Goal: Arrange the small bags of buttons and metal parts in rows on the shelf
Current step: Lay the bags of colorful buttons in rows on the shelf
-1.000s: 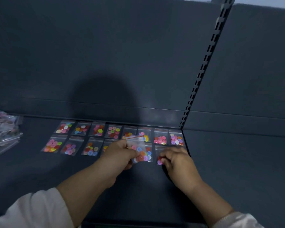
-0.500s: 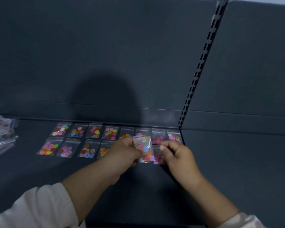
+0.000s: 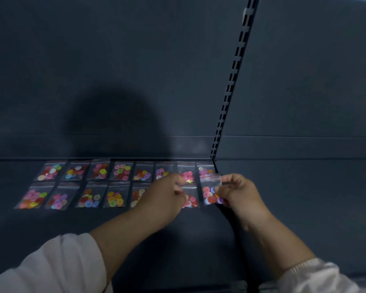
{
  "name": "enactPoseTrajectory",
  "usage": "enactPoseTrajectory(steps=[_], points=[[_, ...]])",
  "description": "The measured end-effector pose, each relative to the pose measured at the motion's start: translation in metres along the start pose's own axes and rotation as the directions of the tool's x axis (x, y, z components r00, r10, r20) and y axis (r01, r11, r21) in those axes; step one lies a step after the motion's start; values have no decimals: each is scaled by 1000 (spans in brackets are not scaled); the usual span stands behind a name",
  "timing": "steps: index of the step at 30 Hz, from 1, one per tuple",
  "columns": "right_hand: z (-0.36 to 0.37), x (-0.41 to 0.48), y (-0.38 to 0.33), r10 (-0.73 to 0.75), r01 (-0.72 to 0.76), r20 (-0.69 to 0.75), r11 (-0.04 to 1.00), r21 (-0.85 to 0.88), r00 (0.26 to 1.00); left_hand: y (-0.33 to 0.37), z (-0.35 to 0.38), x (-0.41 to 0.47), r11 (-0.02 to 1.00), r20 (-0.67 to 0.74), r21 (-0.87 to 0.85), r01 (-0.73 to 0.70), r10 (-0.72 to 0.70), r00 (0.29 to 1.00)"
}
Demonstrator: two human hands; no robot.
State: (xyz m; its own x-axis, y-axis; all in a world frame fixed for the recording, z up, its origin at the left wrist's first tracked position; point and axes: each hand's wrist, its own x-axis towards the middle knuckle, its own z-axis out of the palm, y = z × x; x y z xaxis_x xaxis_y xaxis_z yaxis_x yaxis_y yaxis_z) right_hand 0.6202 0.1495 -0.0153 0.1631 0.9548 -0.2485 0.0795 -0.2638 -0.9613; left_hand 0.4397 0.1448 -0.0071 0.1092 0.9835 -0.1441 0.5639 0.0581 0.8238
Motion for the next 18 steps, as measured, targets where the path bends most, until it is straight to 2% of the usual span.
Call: enactPoseTrajectory(steps=[2, 4, 6, 8, 10, 14, 18], points=[[-2, 7, 10, -51, 38, -50, 970, -240, 997, -2, 1, -1, 975, -23, 197, -105, 112, 993], [-4, 6, 14, -190, 116, -64, 796, -594, 980, -2, 0, -3, 895, -13, 393, -212, 236, 972], [-6, 1, 16, -339, 204, -29, 630, -749, 940, -4, 1, -2, 813, 17, 510, -282, 318, 948], [-5, 1, 19, -424, 310, 60, 549, -776, 904, -8, 4, 0, 736, 77, 581, -347, 375, 924], [-4, 4, 24, -442, 373, 142, 496, -784, 886, -12, 7, 1, 673, 159, 614, -412, 405, 900], [-1, 8, 30, -451, 441, 216, 488, -753, 866, -14, 9, -2, 623, 272, 625, -469, 390, 880], [1, 10, 33, -457, 468, 245, 477, -744, 855, -12, 7, -2, 631, 293, 612, -477, 380, 877]])
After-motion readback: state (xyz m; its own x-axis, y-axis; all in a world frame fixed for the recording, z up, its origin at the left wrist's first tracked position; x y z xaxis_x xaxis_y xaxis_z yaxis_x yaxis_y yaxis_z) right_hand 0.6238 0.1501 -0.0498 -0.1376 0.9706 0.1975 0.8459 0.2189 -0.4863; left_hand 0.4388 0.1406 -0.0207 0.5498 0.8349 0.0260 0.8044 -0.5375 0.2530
